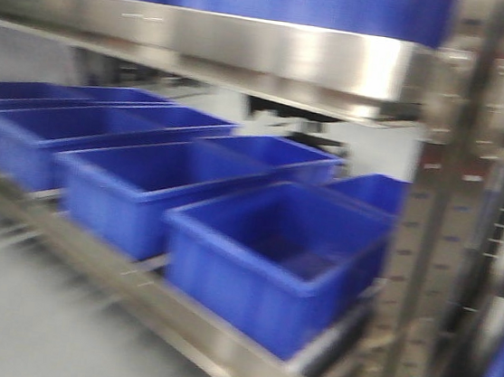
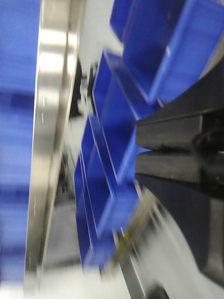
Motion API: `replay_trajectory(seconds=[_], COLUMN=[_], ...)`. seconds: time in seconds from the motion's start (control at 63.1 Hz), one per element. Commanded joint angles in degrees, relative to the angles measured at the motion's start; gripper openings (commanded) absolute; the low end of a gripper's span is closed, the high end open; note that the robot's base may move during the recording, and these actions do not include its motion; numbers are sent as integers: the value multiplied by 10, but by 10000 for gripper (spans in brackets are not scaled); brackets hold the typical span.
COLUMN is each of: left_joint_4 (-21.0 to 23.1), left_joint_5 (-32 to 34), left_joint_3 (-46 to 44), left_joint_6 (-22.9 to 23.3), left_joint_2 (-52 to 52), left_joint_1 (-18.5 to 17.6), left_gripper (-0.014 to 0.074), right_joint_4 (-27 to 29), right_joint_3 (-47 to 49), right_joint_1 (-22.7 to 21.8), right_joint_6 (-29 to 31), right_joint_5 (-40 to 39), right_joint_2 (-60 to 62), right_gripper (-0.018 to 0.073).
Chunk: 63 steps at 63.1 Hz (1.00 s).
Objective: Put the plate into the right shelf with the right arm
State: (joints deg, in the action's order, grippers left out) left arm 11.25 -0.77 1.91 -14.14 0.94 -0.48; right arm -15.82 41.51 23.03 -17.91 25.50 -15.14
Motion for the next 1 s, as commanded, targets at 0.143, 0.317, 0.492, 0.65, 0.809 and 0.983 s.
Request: replay_trajectory(seconds=[0.143,0.317,0.492,0.65,0.809,0.983], left_joint_4=[1,1,1,1,1,1], left_joint_5=[50,50,50,50,50,50], left_joint_3=[4,4,4,4,4,4], left_joint_6=[1,1,1,1,1,1], left_joint_2=[6,6,6,6,6,6], left_joint_1=[0,0,0,0,0,-1], left_gripper=[-47,-47,-47,-47,-47,-47], right_joint_4=[-10,-10,-10,-10,-10,-10], right_joint_3=[17,17,17,17,17,17], right_joint_1=[-2,-2,-2,-2,-2,-2], right_joint_6=[1,1,1,1,1,1], right_joint_5=[-50,-50,-50,-50,-50,-50], right_joint_2=[-10,-10,-10,-10,-10,-10], right_gripper=[55,55,55,55,55,55])
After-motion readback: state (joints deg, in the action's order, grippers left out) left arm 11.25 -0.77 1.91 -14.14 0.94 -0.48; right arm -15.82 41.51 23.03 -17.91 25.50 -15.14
